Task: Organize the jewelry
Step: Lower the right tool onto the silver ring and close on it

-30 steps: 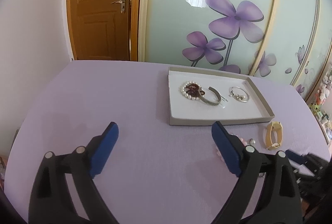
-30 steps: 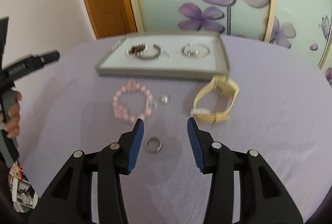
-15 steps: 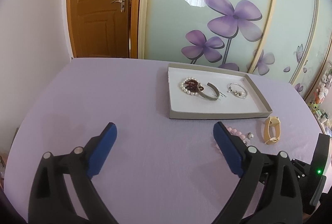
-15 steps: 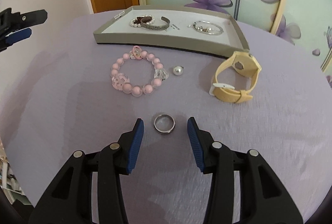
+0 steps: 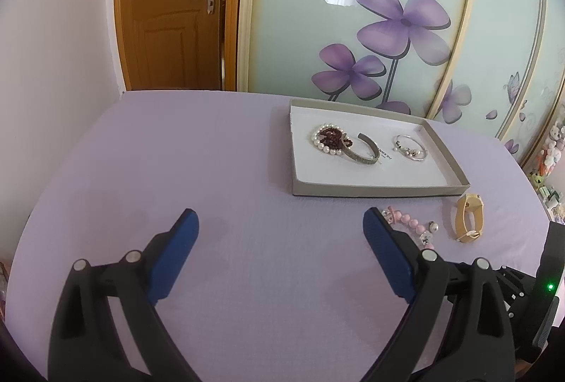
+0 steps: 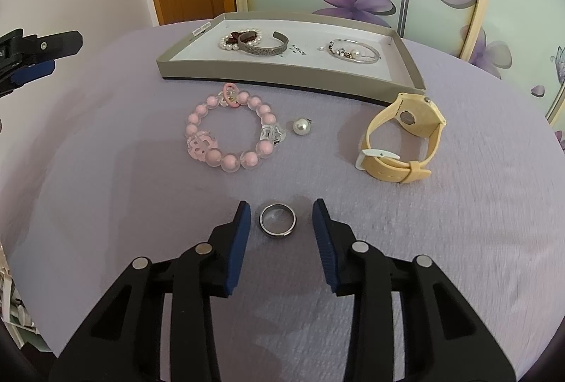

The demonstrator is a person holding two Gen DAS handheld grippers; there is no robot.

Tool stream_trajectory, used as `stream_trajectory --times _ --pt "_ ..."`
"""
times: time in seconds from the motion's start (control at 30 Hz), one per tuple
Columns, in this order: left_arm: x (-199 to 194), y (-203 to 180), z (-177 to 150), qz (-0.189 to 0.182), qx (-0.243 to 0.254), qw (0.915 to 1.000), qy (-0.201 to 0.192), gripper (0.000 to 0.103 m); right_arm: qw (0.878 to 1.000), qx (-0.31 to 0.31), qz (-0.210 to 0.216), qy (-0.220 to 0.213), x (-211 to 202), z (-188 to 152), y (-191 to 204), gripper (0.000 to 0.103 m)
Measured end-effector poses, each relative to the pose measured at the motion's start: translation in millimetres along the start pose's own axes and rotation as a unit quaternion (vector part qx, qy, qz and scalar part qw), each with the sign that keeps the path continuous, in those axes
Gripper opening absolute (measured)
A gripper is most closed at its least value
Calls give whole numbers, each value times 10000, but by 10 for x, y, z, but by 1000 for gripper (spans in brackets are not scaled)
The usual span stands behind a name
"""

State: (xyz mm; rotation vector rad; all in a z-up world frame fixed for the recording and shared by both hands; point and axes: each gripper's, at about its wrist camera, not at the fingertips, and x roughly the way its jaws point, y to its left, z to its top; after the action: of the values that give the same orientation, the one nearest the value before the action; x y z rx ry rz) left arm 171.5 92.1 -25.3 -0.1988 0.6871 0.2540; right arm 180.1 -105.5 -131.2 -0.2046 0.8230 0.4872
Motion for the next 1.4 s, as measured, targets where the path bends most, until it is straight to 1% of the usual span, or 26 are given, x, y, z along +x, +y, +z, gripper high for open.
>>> stream_trajectory --times 0.27,0.47,0.5,0.53,0.7,0.87,1.03,1.1,1.17,1.23,1.3,1.33,1.4 --pt "35 -7 -5 10 11 10000 36 94 10000 -9 -4 -1 1 -2 1 37" --pt "70 -22 -38 22 33 9999 93 94 10000 -49 -12 -4 1 9 9 34" --pt "80 -29 -41 26 38 9999 107 94 10000 -52 -10 -5 2 10 12 31" --pt "92 -36 -44 22 41 9999 124 94 10000 -54 6 -11 2 12 11 23" --pt "150 -97 -77 -60 74 9997 225 94 10000 -73 10 -18 -4 9 0 22" --pt "268 -265 -136 -247 182 9988 390 95 9997 224 -97 -42 -55 -25 -232 22" --pt "475 -573 -244 -401 416 9963 637 95 9982 549 -141 -214 -222 -41 -520 22" --pt "548 -691 -286 -400 512 9954 707 94 9974 636 -180 -274 -276 -36 -608 22" --pt "621 -809 -318 -315 611 9947 770 91 9967 717 -201 -308 -308 -32 -687 22" --pt "716 -931 -348 -191 731 9934 860 82 9963 773 -211 -326 -317 -28 -748 22" --pt "802 -999 -363 -129 749 9924 965 76 9960 807 -208 -326 -312 -30 -785 22" --pt "844 -1024 -370 -138 722 9920 1025 74 9959 819 -206 -323 -307 -32 -799 22" --pt "900 -1045 -369 -201 625 9917 1102 72 9958 830 -210 -313 -307 -46 -820 22"
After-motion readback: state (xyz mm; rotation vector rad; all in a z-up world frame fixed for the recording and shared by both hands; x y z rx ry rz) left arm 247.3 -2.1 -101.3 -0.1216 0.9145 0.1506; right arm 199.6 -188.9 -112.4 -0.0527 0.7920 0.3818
